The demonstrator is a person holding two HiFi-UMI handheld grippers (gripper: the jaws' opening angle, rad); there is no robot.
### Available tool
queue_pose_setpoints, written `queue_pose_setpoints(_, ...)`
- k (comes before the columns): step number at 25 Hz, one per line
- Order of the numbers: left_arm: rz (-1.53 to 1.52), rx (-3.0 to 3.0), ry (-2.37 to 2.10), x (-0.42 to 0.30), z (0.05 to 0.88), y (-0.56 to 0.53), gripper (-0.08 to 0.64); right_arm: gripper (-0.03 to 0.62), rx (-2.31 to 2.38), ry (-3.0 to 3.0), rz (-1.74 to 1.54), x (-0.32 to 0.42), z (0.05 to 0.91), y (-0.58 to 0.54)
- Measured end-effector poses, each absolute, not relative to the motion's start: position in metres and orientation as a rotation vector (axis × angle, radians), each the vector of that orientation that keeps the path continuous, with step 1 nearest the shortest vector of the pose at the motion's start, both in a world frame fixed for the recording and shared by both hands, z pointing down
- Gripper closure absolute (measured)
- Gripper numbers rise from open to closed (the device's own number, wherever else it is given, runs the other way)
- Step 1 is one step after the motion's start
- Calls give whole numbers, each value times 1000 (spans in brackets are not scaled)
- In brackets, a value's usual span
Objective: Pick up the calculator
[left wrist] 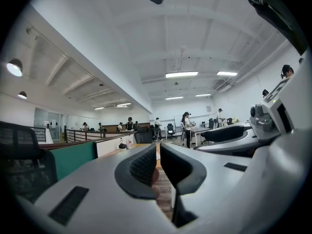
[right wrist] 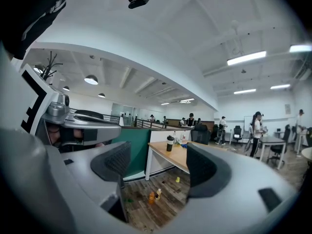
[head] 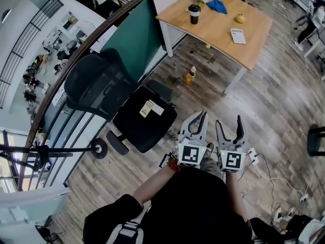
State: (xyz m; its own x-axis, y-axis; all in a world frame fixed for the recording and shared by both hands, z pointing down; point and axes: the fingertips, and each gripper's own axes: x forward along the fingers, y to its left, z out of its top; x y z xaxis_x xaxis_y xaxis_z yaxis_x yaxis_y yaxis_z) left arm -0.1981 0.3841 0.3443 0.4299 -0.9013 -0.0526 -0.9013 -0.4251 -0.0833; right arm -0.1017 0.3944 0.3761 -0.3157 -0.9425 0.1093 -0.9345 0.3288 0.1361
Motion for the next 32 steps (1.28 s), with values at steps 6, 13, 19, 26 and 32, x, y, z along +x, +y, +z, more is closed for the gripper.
queue_pose_setpoints(6, 22, -2564, 1644, -170, 342, 352, 518, 190, 1680, -2481, -93, -79, 373, 354)
queue_pose_setpoints(13, -14, -2546, 1648, -127, 344, 324, 518, 133, 1646, -2539, -95, -46, 376, 321)
queue_pose_setpoints(19, 0, -2555, 1672, -96, 345, 314, 518, 107, 1642, -2556, -23, -10, 387, 308)
queue_pose_setpoints(26, 4, -2563, 1718, -68, 353, 308, 517, 51, 1628, -2534, 4, 32, 398, 294)
queue_pose_setpoints(32, -95, -2619, 1681, -43, 370, 292, 518, 21, 1655, -2488, 81, 60, 415, 284)
